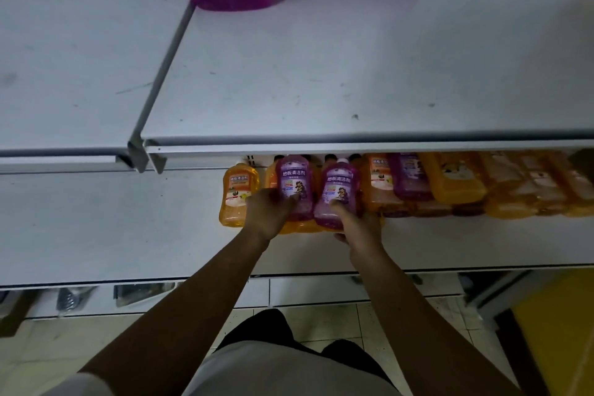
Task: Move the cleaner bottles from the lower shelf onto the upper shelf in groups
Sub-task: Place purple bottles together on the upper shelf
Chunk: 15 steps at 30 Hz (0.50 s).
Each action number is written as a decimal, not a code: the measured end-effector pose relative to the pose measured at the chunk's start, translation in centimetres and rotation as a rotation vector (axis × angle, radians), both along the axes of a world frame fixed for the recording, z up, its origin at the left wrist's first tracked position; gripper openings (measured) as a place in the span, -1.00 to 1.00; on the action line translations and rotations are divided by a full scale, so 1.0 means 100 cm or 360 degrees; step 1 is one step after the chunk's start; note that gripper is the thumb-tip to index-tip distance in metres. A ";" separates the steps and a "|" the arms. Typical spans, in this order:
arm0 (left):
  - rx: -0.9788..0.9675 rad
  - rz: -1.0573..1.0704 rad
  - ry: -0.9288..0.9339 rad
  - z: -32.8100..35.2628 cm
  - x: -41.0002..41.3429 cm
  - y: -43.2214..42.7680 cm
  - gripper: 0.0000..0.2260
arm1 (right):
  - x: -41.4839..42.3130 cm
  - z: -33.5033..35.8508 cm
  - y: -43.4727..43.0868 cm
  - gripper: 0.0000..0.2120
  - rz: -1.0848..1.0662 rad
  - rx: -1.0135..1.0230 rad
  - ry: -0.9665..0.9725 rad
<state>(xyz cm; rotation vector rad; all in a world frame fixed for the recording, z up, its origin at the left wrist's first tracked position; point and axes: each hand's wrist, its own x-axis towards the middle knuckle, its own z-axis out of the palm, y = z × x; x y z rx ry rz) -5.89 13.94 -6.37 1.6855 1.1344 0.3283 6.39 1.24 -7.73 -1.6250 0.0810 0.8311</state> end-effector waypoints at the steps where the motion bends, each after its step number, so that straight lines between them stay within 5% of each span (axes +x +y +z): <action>1: 0.0012 -0.0005 0.0004 -0.002 -0.001 -0.003 -0.60 | -0.003 -0.001 -0.002 -0.58 0.0010 0.0019 0.0019; 9: -0.0155 0.0131 -0.0236 0.003 -0.002 -0.030 -0.70 | -0.020 -0.006 -0.034 -0.55 0.0209 -0.0023 0.0149; 15: -0.1212 0.0139 -0.0558 0.022 -0.034 -0.021 -0.52 | -0.021 0.023 -0.069 -0.69 0.0189 0.0188 0.0564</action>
